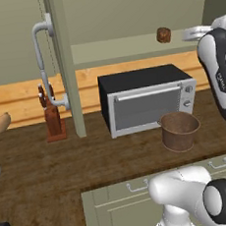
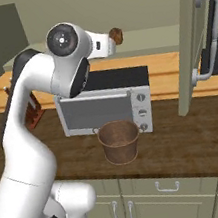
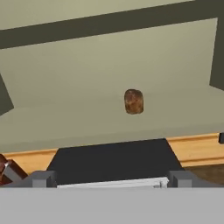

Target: Open the cabinet, pick up the bread from the cabinet and place it in the basket. Then move the basket to the dining counter.

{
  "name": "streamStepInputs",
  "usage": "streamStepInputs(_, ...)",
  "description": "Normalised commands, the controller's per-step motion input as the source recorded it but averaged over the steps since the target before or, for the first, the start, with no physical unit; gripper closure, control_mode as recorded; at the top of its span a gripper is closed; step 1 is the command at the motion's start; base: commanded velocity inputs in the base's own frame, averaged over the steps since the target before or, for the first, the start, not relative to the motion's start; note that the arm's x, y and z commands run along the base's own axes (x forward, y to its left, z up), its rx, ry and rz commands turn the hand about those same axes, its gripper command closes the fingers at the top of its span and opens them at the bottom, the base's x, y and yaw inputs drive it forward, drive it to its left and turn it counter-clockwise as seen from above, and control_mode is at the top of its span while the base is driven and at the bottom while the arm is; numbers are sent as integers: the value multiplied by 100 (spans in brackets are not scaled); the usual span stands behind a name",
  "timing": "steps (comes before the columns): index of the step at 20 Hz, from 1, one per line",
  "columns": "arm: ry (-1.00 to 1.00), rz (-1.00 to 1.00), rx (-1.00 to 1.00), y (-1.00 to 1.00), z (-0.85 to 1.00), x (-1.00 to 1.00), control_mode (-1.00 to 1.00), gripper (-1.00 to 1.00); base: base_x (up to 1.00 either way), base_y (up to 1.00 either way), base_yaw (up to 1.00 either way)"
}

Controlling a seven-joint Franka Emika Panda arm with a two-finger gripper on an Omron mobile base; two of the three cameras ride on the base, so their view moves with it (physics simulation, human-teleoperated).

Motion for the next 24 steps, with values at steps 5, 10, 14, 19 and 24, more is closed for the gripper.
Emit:
streamStepInputs(5,15,1,0,-11,0,63,-100,-100,0,0,0)
streamStepInputs(10,9,0,0,0,-28,52,-100,-100,0,0,0)
streamStepInputs(14,0,0,0,-9,-30,52,-100,-100,0,0,0)
streamStepInputs(19,0,0,0,-18,0,62,-100,-100,0,0,0)
streamStepInputs(24,3,0,0,-4,2,41,-100,-100,0,0,0)
